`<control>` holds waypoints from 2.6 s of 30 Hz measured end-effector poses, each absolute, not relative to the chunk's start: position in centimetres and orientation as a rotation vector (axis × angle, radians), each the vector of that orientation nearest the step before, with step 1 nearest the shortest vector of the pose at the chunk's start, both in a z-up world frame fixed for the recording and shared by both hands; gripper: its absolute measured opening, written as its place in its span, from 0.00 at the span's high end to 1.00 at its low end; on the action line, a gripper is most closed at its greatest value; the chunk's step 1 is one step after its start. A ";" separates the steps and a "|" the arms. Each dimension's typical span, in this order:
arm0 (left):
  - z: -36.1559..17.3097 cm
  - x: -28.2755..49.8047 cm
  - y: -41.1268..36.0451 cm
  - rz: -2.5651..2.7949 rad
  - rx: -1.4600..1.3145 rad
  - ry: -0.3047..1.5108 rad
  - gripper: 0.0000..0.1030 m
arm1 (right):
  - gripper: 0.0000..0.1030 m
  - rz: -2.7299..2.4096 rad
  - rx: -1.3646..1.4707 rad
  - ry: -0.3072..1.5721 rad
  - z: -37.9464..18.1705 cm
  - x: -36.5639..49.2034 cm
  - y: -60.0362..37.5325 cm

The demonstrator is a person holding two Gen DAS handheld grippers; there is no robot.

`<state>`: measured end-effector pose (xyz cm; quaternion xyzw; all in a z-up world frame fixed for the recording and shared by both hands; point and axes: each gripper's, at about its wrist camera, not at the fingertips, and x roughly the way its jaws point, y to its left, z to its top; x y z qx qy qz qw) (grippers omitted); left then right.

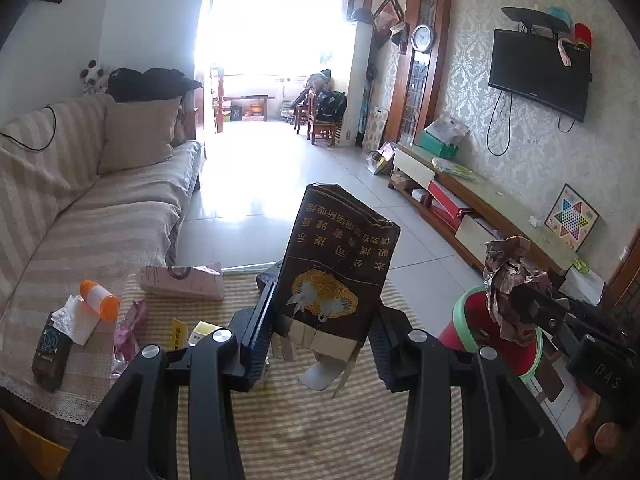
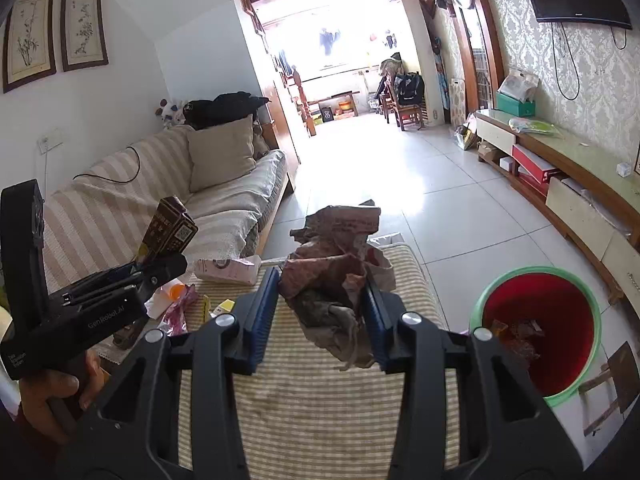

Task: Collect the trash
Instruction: 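Lift the brown box and crumpled paper and carry them over the red bin, then open both grippers over the red bin to drop the box and paper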

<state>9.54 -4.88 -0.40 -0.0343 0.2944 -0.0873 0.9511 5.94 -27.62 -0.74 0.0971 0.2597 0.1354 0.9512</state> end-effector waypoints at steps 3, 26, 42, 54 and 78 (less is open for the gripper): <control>0.3 9.4 -4.9 -0.184 -0.081 0.585 0.60 | 0.61 0.277 0.196 0.510 -0.2 5.9 -27.6; -0.5 10.4 -8.9 -0.276 -0.065 0.596 0.59 | 0.61 0.191 0.213 0.494 -0.7 4.6 -31.2; -0.8 11.6 -16.1 -0.398 -0.004 0.609 0.59 | 0.61 0.066 0.239 0.487 -1.1 3.7 -36.8; -1.8 12.3 -20.6 -0.468 0.029 0.636 0.59 | 0.61 -0.025 0.255 0.504 -2.1 3.6 -41.5; -11.8 16.9 -34.4 -0.726 0.091 0.916 0.52 | 0.61 -0.191 0.320 0.672 -10.2 5.0 -50.2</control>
